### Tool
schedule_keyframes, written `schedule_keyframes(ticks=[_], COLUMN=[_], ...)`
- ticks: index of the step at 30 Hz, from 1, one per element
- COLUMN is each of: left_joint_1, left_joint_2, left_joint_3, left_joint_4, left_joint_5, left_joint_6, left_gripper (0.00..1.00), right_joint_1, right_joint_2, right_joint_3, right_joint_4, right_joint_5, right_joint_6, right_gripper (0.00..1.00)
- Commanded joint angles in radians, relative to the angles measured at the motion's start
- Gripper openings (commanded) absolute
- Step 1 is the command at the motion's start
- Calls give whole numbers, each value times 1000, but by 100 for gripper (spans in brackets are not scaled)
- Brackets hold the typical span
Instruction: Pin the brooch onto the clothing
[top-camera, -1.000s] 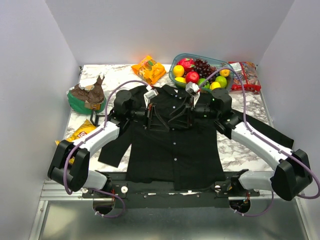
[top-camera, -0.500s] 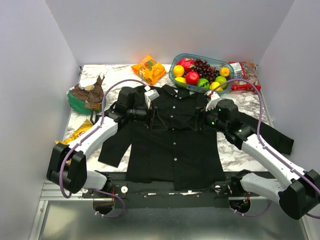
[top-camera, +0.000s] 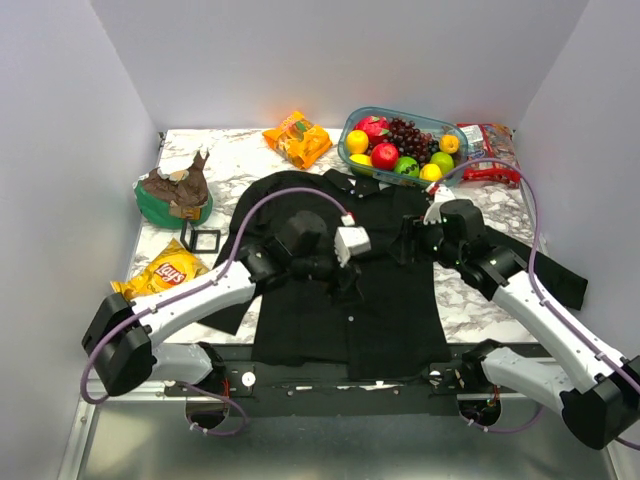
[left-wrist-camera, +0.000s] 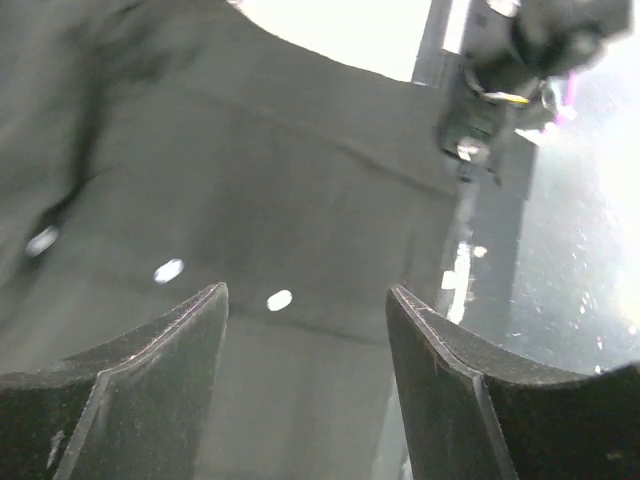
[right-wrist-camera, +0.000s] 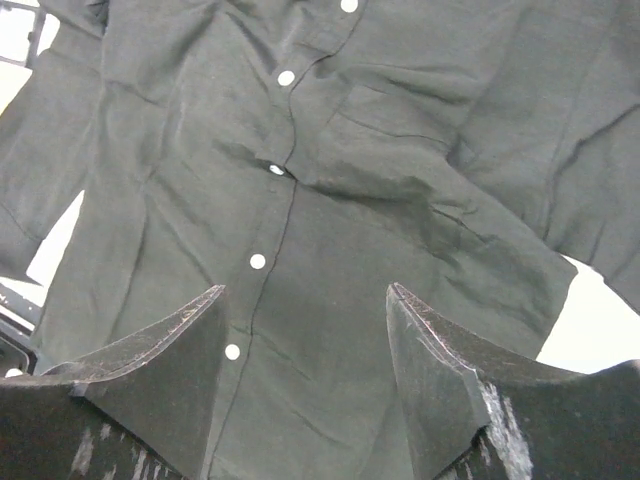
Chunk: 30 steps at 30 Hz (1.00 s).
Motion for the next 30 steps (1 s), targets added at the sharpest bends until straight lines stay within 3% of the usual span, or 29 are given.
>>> schedule_keyframes(ticks=[1, 4, 10, 15, 20, 30], left_joint_1=[-197, -334, -430, -474, -495, -518], left_joint_2=[-18, 50, 290, 449, 552, 724], left_joint_3=[-64, -110, -86, 0, -20, 43], left_joint_4=[240, 492, 853, 905, 1148, 1283], left_joint_5=[-217, -263, -169, -134, -83, 20], left_joint_6=[-49, -81, -22, 66, 95, 121], left_gripper=[72, 71, 63, 63, 62, 57], right_joint_1=[-21, -30, -45, -55, -59, -64], right_joint_2=[21, 19, -5, -33, -44, -53], right_joint_3=[81, 104, 118, 124, 147, 219], right_joint_4=[-62, -57, -36, -31, -31, -53], right_joint_5=[29, -8, -84, -114, -132, -197], right_joint_6=[2, -9, -24, -21, -21, -23], right_gripper=[72, 72, 72, 73, 73, 73])
